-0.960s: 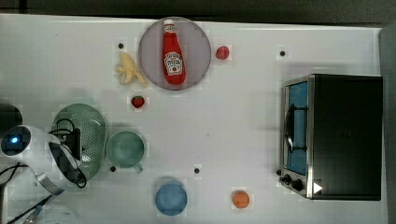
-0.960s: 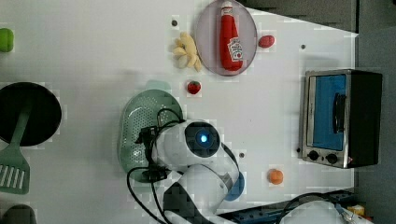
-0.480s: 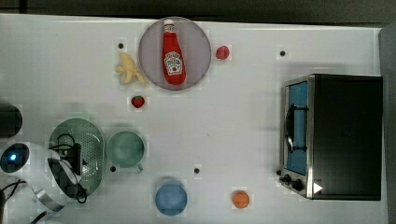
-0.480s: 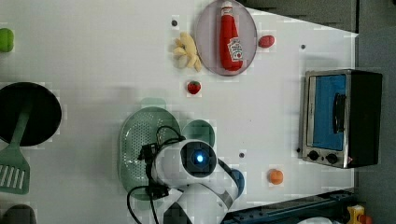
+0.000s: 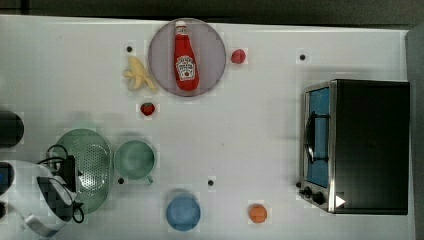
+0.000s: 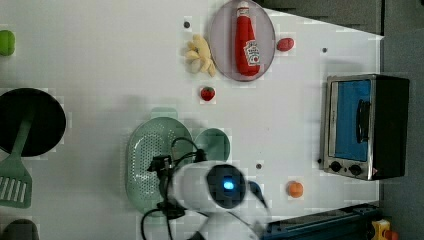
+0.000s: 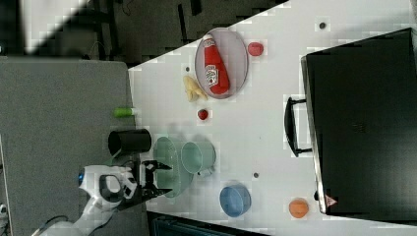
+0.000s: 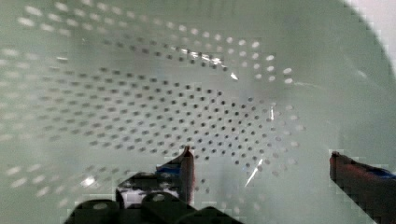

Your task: Drag strainer backwards.

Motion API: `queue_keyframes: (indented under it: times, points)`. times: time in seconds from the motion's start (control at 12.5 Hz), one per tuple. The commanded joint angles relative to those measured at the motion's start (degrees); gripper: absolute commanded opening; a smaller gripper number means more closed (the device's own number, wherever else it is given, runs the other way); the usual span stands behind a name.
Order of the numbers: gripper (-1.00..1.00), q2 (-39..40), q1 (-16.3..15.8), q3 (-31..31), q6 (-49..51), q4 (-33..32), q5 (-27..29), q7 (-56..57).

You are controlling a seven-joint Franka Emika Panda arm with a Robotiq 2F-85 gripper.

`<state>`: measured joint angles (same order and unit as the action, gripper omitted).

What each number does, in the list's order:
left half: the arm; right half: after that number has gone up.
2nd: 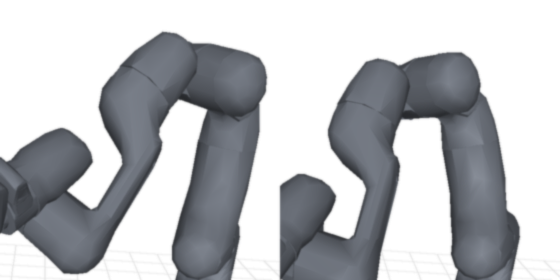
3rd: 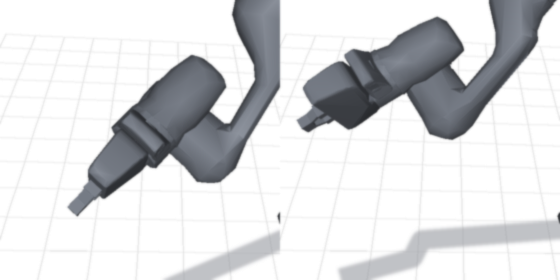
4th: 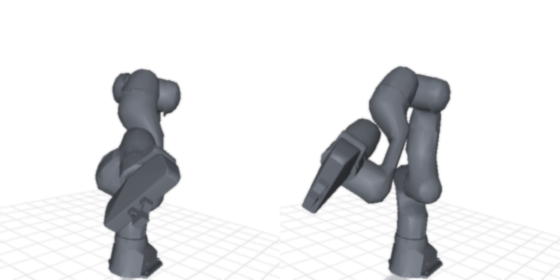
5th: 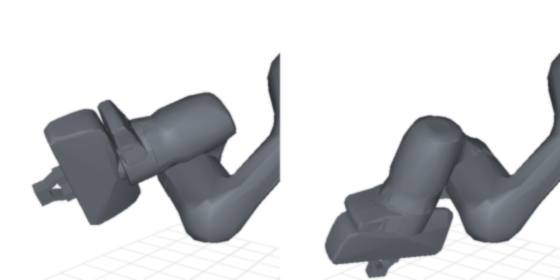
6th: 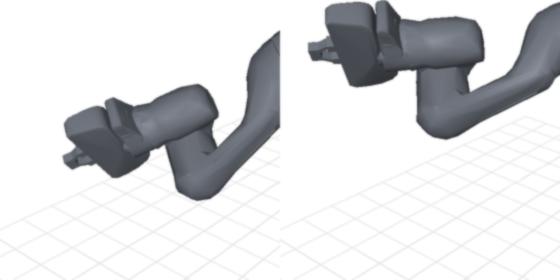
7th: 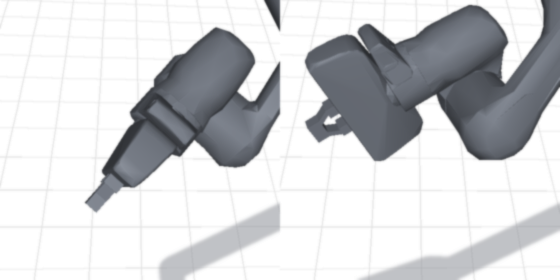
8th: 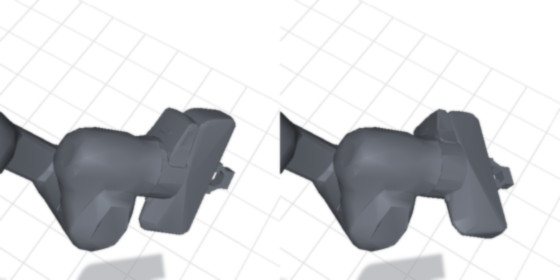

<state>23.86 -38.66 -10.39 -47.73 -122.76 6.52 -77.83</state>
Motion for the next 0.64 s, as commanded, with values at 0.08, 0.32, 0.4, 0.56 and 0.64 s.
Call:
queue_keyframes:
  times: [0.08, 0.32, 0.4, 0.56, 0.64]
  points:
    - [1.0, -13.3, 3.3, 5.7, 7.8, 2.4, -0.1, 14.4]
    - [1.0, -23.4, 5.5, 13.2, 18.2, 4.9, -0.1, 29.5]
    - [1.0, -26.3, 6.2, 16.2, 21.8, 6.1, -0.1, 34.2]
    - [1.0, -31.1, 7.5, 22.2, 28.3, 8.7, -0.3, 43.2]
    - [1.0, -33.1, 8.0, 25.0, 31.1, 10.0, -0.8, 47.7]
